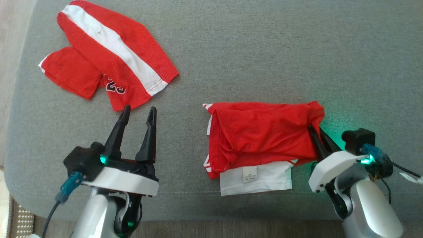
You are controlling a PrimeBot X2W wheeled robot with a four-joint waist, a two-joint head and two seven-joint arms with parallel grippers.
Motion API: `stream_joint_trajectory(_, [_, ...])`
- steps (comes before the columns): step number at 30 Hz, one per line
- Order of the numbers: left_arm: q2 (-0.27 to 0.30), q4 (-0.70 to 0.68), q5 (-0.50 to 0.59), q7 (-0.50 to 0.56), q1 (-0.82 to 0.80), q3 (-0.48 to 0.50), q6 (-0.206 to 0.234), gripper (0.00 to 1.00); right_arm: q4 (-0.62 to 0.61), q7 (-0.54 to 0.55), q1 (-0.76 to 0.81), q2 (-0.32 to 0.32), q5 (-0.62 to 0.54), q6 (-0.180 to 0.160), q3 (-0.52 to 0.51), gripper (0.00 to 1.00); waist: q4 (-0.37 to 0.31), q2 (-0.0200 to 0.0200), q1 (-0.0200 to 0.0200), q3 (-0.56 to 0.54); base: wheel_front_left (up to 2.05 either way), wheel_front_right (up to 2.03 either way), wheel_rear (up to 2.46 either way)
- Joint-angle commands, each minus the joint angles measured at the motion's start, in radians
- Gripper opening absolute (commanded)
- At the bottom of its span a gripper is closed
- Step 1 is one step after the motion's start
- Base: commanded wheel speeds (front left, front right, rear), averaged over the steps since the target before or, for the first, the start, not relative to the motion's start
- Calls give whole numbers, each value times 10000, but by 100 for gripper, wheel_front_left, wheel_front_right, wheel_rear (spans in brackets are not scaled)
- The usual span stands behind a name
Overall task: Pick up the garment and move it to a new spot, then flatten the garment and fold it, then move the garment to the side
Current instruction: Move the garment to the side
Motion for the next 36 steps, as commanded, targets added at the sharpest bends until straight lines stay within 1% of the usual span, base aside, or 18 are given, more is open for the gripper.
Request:
stream_joint_trajectory(1, [14, -303, 106, -61, -405, 316, -34, 100, -281, -186, -398, 3, -446, -2, 200, 0, -46, 0, 0, -7, 0, 0, 0])
stream_joint_trajectory(7, [14, -320, 203, -61, -405, 419, -44, 100, -543, -329, -833, -6, -1749, -2, 170, 0, -437, 0, 0, -11, 0, 0, 0])
stream_joint_trajectory(10, [14, -368, 295, -61, -430, 443, -51, 100, -697, -213, -1101, -213, -2138, -2, 239, 0, -765, 0, 0, 84, 0, 0, 0])
stream_joint_trajectory(12, [14, -390, 337, -61, -447, 448, -53, 100, -763, -164, -1209, -333, -2218, -2, 264, 0, -887, 0, 0, 133, 0, 0, 0])
stream_joint_trajectory(18, [59, -523, 618, -61, -625, 486, -66, 100, -1135, 327, -1970, -1223, -2176, -2, 283, 0, -1735, 0, 0, 637, 0, 0, 0])
stream_joint_trajectory(21, [214, -604, 675, -61, -789, 316, -69, 100, -1260, 525, -2373, -1632, -1975, -2, -29, 0, -2112, 0, 0, 1002, 0, 0, 0])
stream_joint_trajectory(24, [448, -750, 670, -61, -981, 161, -70, 100, -1536, 634, -2783, -1780, -1777, -2, -464, 0, -2455, 0, 0, 1441, 0, 0, 0])
stream_joint_trajectory(29, [873, -1075, 629, -61, -1384, -68, -71, 100, -2111, 780, -3316, -1755, -1809, -2, -1357, 0, -2873, 0, 0, 2259, 0, 0, 0])
stream_joint_trajectory(34, [1264, -1467, 552, -61, -1799, -229, -72, 100, -2876, 915, -3776, -1267, -2338, -2, -2699, 0, -3118, 0, 0, 3013, 0, 0, 0])
stream_joint_trajectory(36, [1373, -1610, 513, -61, -1924, -271, -72, 100, -3124, 1032, -3909, -1022, -2585, -2, -3017, 0, -3170, 0, 0, 3257, 0, 0, 0])
